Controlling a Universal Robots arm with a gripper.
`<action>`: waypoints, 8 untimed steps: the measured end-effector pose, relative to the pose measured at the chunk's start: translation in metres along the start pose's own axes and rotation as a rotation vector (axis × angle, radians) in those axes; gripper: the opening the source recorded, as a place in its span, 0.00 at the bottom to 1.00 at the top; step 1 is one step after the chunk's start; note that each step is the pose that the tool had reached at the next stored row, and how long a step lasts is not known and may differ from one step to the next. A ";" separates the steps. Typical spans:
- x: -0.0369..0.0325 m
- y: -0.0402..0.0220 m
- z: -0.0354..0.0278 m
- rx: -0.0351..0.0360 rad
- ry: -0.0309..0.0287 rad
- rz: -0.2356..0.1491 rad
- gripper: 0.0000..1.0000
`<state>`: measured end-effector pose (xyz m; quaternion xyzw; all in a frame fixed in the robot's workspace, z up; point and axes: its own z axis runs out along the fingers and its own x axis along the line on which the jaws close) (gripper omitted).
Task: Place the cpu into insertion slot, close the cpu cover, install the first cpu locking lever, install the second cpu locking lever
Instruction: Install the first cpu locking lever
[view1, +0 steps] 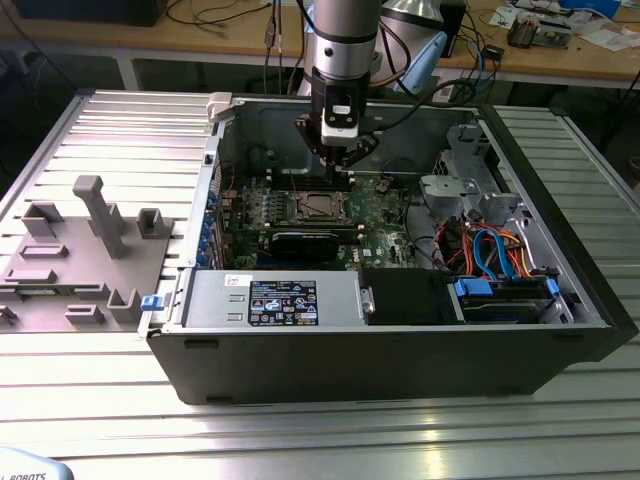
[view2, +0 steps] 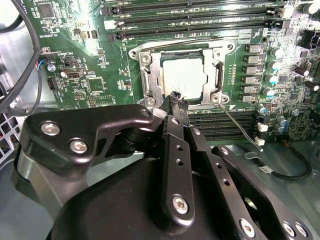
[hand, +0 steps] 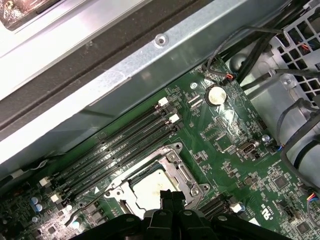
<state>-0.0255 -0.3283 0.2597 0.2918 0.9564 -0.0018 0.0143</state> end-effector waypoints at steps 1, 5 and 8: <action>0.0000 0.0000 0.0000 0.0000 0.0000 -0.002 0.11; 0.0000 0.0000 0.0000 -0.0003 0.0000 -0.010 0.11; 0.0000 0.0000 0.0000 -0.0005 0.0001 -0.019 0.11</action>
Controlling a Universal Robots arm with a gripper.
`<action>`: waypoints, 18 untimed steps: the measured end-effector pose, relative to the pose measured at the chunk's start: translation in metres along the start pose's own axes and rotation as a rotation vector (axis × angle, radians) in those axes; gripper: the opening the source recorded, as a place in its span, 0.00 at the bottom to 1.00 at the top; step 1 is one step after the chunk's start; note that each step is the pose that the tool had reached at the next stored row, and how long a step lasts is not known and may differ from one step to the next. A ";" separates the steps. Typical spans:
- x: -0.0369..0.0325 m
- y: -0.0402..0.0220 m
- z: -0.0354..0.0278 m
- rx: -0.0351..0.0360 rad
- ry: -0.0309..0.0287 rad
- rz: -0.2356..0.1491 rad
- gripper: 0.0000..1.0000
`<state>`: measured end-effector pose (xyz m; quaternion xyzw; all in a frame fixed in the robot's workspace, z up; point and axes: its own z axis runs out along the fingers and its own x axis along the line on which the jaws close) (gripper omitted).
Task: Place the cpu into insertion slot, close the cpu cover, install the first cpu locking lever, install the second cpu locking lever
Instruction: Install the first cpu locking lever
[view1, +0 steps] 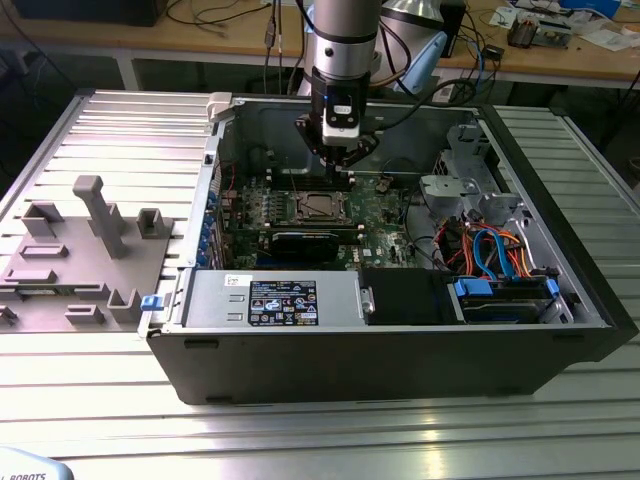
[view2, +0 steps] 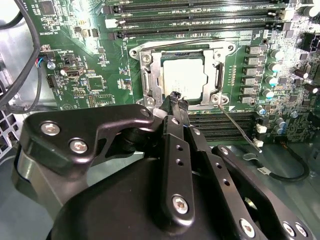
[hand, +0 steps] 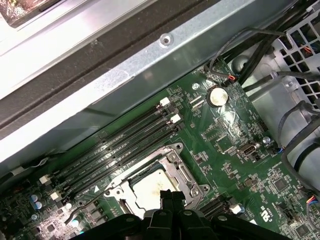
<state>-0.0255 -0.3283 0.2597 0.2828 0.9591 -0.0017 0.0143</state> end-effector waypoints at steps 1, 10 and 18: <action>0.0000 0.0000 0.0000 0.0000 0.0000 -0.002 0.11; 0.0000 0.0000 0.0000 -0.0005 0.0000 -0.020 0.11; 0.0000 0.0000 0.0000 -0.0011 0.0001 -0.038 0.11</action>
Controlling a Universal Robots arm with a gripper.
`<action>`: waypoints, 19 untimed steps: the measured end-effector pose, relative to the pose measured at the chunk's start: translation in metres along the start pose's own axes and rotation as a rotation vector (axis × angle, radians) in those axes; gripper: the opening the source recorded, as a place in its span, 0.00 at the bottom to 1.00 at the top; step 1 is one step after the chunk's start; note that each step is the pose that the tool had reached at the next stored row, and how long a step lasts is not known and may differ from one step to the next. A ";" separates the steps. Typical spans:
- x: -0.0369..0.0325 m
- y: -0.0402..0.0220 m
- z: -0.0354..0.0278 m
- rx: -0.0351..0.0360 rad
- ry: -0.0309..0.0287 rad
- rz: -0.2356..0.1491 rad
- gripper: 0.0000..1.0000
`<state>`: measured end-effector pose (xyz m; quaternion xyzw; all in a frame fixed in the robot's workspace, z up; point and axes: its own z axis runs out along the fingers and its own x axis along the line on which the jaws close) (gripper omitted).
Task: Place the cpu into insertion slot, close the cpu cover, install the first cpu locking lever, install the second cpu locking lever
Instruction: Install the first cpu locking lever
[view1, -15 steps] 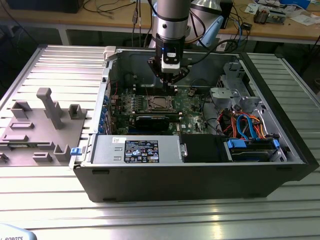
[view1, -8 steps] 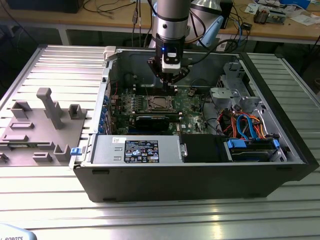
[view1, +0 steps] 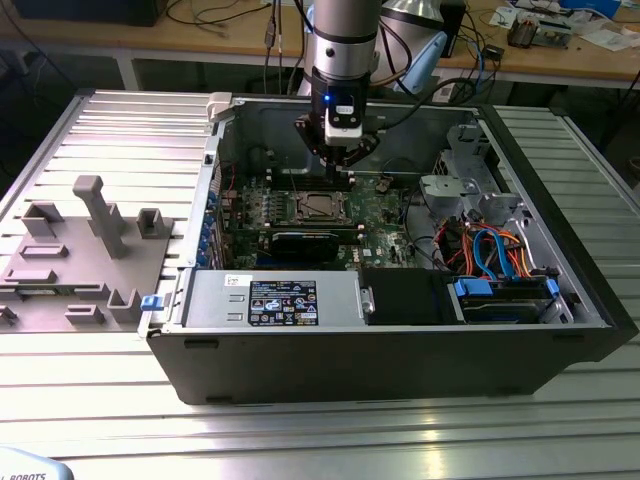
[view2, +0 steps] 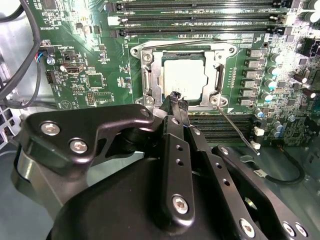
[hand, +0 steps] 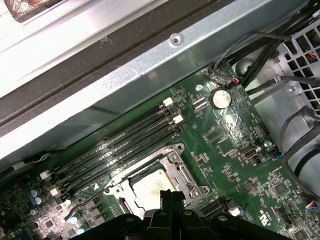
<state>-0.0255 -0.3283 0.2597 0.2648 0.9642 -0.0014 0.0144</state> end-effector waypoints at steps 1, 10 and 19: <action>0.0000 0.0000 0.0000 -0.0001 0.0000 -0.002 0.11; 0.0000 0.0000 0.0000 -0.0006 0.0002 -0.023 0.11; 0.0000 0.0000 0.0000 -0.0012 0.0002 -0.043 0.11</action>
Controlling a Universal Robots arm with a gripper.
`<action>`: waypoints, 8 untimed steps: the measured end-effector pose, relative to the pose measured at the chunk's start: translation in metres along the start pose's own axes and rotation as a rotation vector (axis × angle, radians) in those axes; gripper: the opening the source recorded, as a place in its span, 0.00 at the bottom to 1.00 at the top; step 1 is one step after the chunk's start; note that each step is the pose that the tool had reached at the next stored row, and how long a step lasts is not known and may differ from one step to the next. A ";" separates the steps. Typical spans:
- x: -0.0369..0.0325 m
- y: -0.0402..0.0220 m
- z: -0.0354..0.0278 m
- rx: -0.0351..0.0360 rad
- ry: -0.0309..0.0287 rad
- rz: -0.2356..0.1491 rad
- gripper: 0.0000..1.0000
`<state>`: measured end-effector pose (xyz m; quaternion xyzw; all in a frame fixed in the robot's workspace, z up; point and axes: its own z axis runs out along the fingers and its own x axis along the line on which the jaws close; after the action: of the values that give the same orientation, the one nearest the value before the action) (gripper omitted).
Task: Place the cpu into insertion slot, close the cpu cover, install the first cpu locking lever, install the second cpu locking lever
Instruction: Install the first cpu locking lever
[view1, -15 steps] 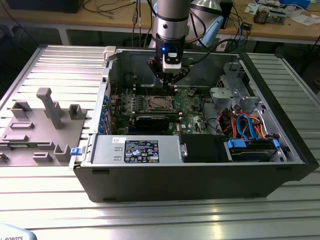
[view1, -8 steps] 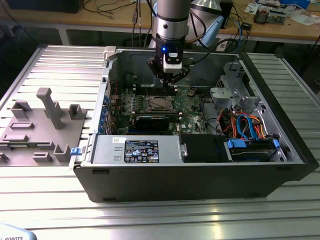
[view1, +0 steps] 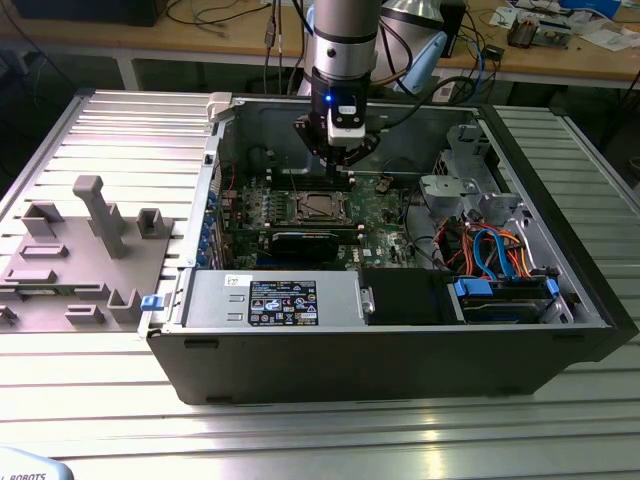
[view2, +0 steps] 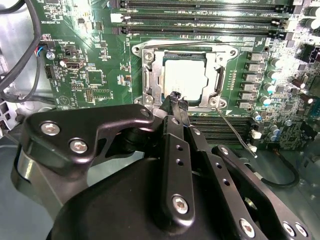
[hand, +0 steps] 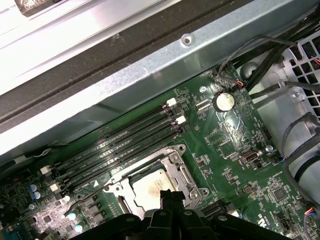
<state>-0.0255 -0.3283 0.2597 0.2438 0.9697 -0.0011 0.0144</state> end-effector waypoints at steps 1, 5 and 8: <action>0.0000 0.0000 0.0000 0.0000 0.0000 -0.002 0.11; 0.0000 0.0000 0.0000 -0.0003 0.0001 -0.012 0.11; 0.0000 0.0000 0.0000 -0.0005 0.0001 -0.019 0.11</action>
<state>-0.0255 -0.3283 0.2597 0.2344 0.9720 -0.0010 0.0144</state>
